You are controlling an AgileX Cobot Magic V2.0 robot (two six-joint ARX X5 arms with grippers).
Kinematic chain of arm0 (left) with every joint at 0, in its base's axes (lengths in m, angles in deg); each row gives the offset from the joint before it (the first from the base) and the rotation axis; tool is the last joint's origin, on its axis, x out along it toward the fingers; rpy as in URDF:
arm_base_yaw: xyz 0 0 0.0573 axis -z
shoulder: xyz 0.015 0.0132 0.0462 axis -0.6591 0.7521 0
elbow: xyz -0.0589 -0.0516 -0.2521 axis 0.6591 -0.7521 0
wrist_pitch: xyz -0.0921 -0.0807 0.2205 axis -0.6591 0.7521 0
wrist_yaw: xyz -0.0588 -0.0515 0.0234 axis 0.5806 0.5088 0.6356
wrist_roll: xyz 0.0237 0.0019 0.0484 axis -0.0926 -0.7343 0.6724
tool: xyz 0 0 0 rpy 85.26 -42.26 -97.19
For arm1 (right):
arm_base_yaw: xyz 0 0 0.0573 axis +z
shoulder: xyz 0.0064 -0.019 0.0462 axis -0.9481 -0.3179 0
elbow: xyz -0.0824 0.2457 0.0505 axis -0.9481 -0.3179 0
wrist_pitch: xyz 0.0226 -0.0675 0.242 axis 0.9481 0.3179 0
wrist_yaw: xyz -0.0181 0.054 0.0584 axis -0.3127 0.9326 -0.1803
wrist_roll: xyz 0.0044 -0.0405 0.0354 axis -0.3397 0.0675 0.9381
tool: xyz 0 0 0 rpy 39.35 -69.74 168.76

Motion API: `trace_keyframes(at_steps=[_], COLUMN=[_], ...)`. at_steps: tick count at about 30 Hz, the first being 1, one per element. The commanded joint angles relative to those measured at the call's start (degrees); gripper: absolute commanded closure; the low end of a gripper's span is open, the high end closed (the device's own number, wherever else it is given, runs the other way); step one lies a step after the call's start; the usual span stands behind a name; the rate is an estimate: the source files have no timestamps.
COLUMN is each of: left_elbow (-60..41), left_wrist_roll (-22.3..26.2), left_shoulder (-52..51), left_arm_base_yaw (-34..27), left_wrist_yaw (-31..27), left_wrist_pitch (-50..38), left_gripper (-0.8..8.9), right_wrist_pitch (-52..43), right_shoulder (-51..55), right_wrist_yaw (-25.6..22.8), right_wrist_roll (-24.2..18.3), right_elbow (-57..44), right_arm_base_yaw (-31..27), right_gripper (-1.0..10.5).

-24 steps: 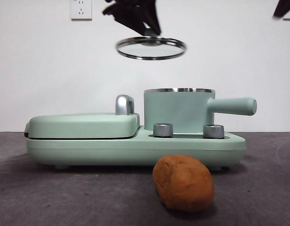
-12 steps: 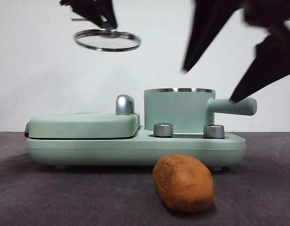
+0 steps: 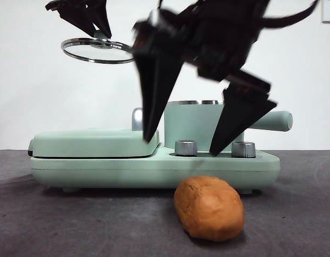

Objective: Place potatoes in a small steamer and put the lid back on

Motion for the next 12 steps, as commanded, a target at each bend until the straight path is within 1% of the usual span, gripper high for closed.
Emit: trace_keyframes(at_steps=[1,3,7,9,12], left_elbow=[1.88,1.86,1.86,1.86,1.86], left_wrist_roll=[-0.09,-0.11,-1.40,-1.36,-1.38], left_shoulder=[-0.31,-0.31,-0.31,-0.31,-0.31], left_arm_base_yaw=[-0.39,-0.59,-0.83,-0.83,-0.83], left_wrist_yaw=[0.28,0.28,0.28,0.28,0.28], left_wrist_pitch=[-1.68,-1.62,-1.55,-1.57,-1.49], left_gripper=[7.60,7.60,7.60,7.61,7.64], right_wrist_pitch=[1.51,3.08,5.31,5.75,5.92], right_shoulder=[-4.04,-5.70,-7.78,-8.72,-9.77], right_wrist_yaw=[-2.34,-4.55,-6.86,-6.64,-3.82], right_wrist_roll=[0.59,0.61,0.61,0.59,0.59], right_elbow=[2.21,2.71,2.73,2.73,2.73], right_arm_base_yaw=[1.44,2.01,2.47,2.45,2.45], right_gripper=[4.5,4.5,4.5,4.5,4.7])
